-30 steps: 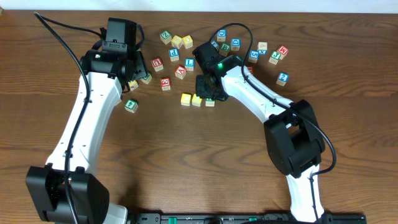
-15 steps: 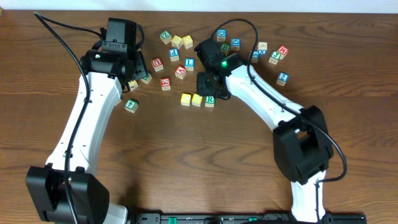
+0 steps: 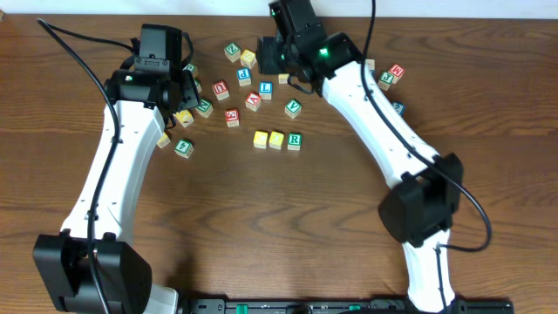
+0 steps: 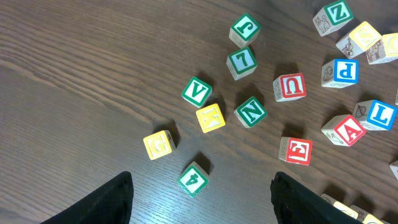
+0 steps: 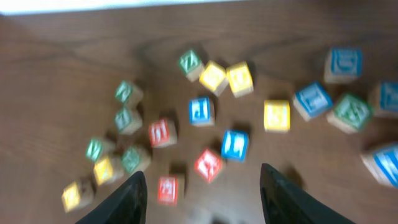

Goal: Spell out CORL

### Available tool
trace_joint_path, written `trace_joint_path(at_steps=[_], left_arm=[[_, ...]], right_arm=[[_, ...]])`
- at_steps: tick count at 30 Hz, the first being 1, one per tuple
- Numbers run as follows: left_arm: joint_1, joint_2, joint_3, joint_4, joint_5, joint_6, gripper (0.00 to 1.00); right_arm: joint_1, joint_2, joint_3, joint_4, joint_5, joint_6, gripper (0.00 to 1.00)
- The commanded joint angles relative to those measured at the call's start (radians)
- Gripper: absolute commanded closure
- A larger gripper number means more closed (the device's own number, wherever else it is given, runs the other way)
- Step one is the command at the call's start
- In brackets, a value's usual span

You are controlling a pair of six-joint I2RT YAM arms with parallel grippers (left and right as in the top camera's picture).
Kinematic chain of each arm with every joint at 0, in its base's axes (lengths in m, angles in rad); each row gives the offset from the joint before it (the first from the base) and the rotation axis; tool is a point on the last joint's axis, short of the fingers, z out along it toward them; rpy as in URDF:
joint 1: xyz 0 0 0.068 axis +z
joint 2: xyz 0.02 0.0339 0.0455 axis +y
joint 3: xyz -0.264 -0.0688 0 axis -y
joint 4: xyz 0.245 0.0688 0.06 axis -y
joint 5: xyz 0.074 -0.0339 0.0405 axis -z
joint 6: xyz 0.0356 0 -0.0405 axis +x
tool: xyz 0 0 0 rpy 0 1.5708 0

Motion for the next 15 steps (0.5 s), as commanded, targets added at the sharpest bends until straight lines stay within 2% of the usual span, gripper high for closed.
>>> trace_joint_path(at_steps=[1,7,15], left_arm=[[0.004,-0.011,0.034,0.000,-0.032,0.020,0.30],[0.006,-0.011,0.034,-0.024,-0.087,0.020,0.30],[0.030,-0.011,0.034,-0.051,-0.088,0.019,0.30]], right_arm=[[-0.001,0.120,0.004,0.067,0.056,-0.013,0.48],[0.007,0.222,0.004,0.170,0.116,0.043,0.51],[0.019,0.296,0.003,0.196,0.117,0.050,0.51]])
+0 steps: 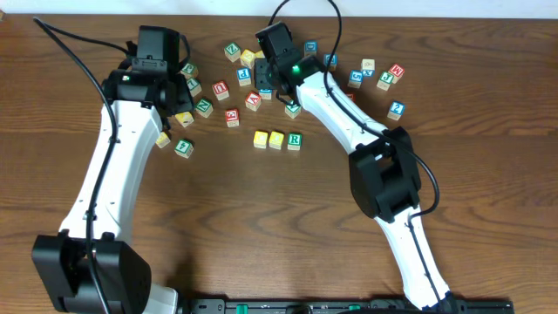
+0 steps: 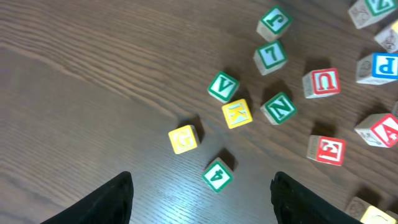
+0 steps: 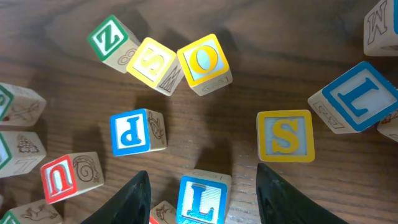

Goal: Spell out CORL

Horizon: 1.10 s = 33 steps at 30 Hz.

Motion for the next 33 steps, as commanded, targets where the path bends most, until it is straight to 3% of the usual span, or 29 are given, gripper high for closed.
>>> trace_joint_path(at_steps=[1,20,33], left_arm=[[0.012,-0.011,0.034,-0.010,-0.024,0.005,0.30],[0.012,-0.011,0.034,-0.013,-0.024,0.005,0.30],[0.012,-0.011,0.034,-0.013,-0.024,0.005,0.30]], right_arm=[[0.017,0.020,0.004,0.010,0.021,0.014,0.51],[0.021,0.104,0.003,0.050,0.044,0.037,0.52],[0.018,0.095,0.005,0.014,0.070,0.035,0.64]])
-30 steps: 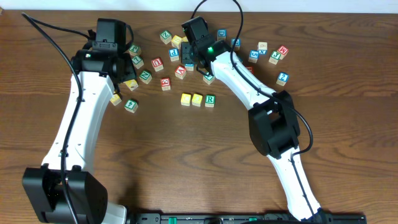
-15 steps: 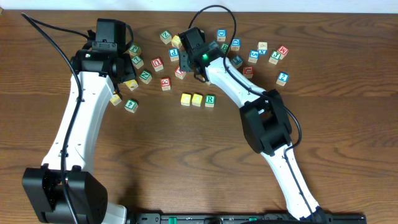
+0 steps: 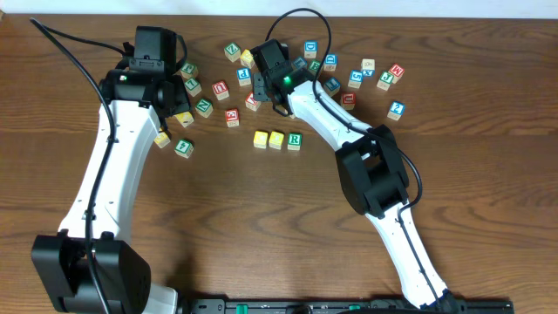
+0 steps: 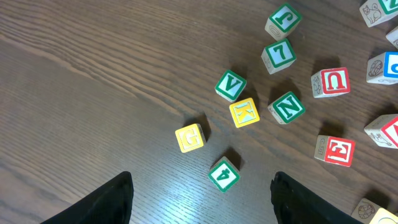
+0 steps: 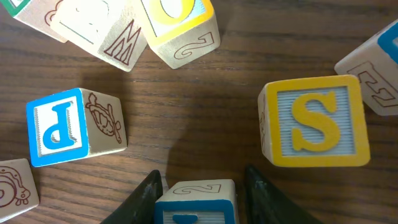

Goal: Spell out CORL

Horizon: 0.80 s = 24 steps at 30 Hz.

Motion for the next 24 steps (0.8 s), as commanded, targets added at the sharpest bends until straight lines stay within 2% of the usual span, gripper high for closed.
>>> trace_joint_path(at_steps=[1,16,24], left_arm=[[0.004,-0.011,0.034,-0.003,-0.017,0.005,0.30],[0.004,-0.011,0.034,-0.003,-0.017,0.005,0.30],[0.004,-0.011,0.034,-0.003,-0.017,0.005,0.30]], right_arm=[[0.001,-0.005,0.005,-0.014,0.016,0.006,0.64],[0.001,-0.098,0.005,-0.063,0.016,-0.042,0.76],[-0.003,-0.198,0.005,-0.118,0.016,-0.089,0.73]])
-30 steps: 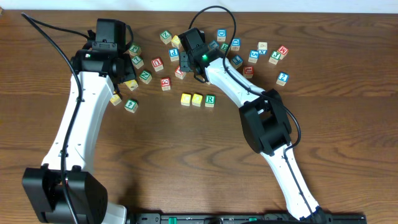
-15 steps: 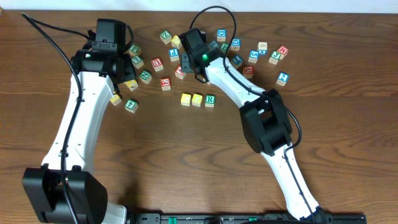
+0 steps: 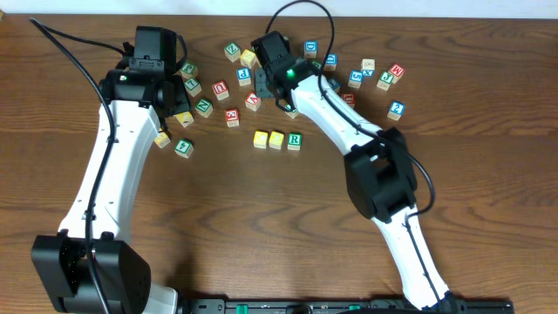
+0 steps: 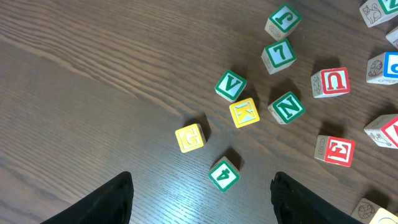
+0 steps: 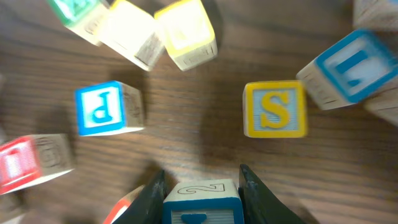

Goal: Spell out CORL

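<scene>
A row of two yellow blocks (image 3: 261, 139) and a green R block (image 3: 295, 139) lies mid-table. My right gripper (image 5: 202, 200) is shut on a blue-faced block (image 5: 202, 194) with a 2 outlined on its side; its letter is cut off by the frame's edge. The block hangs above the wood among the back blocks, and in the overhead view the right gripper (image 3: 264, 84) hides it. My left gripper (image 4: 202, 205) stands open over bare wood near a green 4 block (image 4: 223, 174), holding nothing.
Around the held block lie a yellow S (image 5: 275, 109), a blue P (image 5: 102, 111) and a red block (image 5: 28, 162). Under the left wrist sit green V (image 4: 230, 85), yellow K (image 4: 244, 112), green N (image 4: 286, 107) and yellow G (image 4: 189, 137). More blocks (image 3: 375, 74) are scattered back right.
My right gripper has risen with the blue block held in it; the S and P blocks look smaller and farther below. The left arm has not moved.
My right gripper was open high over the scattered blocks. Then it was lower, with the blue L block between its open fingers. Then the fingers were down at the table on either side of that block. Now it holds the block off the wood. The left gripper stayed open.
</scene>
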### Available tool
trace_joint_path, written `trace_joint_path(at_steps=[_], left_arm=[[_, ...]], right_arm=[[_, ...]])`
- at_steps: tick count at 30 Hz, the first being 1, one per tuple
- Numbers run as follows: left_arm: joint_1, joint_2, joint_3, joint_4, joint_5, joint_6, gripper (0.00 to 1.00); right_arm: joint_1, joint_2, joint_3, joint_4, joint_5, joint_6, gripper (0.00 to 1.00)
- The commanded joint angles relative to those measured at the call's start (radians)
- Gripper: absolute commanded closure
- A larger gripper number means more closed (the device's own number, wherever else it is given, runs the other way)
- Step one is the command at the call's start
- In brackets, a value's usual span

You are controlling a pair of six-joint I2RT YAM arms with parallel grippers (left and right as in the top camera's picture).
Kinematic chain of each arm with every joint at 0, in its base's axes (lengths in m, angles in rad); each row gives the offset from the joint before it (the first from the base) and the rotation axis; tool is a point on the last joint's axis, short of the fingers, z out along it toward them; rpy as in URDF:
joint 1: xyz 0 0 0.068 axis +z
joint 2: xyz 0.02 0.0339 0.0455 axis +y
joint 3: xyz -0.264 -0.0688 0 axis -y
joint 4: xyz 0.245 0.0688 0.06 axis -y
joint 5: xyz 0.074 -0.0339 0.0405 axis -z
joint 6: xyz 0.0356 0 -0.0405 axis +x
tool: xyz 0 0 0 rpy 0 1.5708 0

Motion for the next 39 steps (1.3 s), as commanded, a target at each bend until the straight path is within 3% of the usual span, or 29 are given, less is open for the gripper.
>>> trace_joint_path(at_steps=[1,13,22,30,39], left_arm=[[0.004,-0.011,0.034,-0.003,-0.017,0.005,0.30],[0.004,-0.011,0.034,-0.002,-0.017,0.005,0.30],[0.004,-0.011,0.034,0.005,-0.017,0.005,0.30],[0.004,-0.011,0.034,0.005,-0.017,0.005,0.30],[0.004,-0.011,0.034,0.005,-0.017,0.005,0.30]], right_arm=[[-0.007,-0.148,0.005,-0.062,0.011,-0.051,0.73],[-0.051,-0.390,0.005,-0.438,0.008,-0.062,0.73],[-0.065,-0.399,-0.044,-0.663,0.008,-0.027,0.72],[-0.065,-0.397,-0.256,-0.588,0.003,0.034,0.73],[-0.057,-0.397,-0.492,-0.346,-0.030,0.077,0.73]])
